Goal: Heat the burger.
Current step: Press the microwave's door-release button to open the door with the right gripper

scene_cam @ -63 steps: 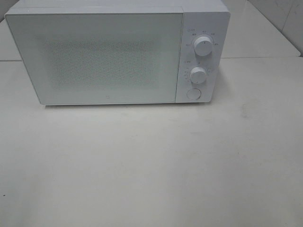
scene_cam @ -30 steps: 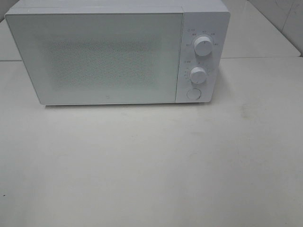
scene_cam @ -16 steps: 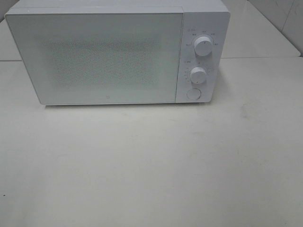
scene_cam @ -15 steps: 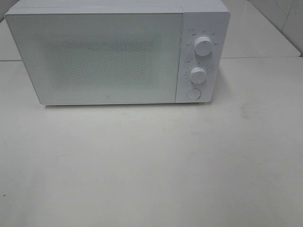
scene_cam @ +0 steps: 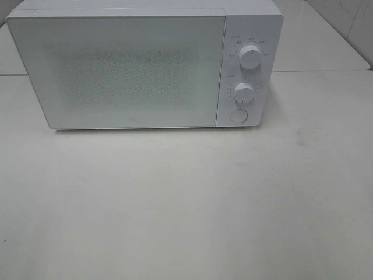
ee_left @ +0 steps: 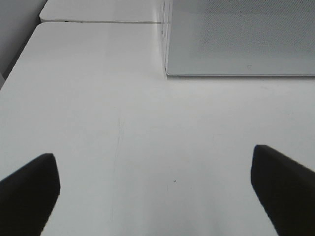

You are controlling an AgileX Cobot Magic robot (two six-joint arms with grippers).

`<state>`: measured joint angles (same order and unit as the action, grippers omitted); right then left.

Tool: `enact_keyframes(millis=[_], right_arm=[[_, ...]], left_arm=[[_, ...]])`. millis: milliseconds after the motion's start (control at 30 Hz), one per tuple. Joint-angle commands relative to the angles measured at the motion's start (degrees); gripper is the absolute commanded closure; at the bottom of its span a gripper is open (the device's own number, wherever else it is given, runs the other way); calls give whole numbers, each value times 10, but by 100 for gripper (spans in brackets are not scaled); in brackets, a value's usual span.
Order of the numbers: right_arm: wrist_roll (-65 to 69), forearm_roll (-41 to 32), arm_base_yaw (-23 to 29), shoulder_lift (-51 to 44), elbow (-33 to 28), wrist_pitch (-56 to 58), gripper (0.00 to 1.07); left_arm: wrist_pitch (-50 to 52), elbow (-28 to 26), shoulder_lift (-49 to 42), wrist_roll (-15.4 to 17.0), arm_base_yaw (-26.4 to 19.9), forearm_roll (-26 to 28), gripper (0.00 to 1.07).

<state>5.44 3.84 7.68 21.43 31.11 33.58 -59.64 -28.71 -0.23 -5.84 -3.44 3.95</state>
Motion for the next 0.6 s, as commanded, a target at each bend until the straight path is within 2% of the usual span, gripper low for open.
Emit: enact_keyframes(millis=[33,600], right_arm=[[-3,-1,-2,13,4,-22,33],[-1,-1,-2,227,4,-234,33]], left_arm=[[2,2,-10,2,-1,5,9],[2,2,-10,2,-1,5,9]])
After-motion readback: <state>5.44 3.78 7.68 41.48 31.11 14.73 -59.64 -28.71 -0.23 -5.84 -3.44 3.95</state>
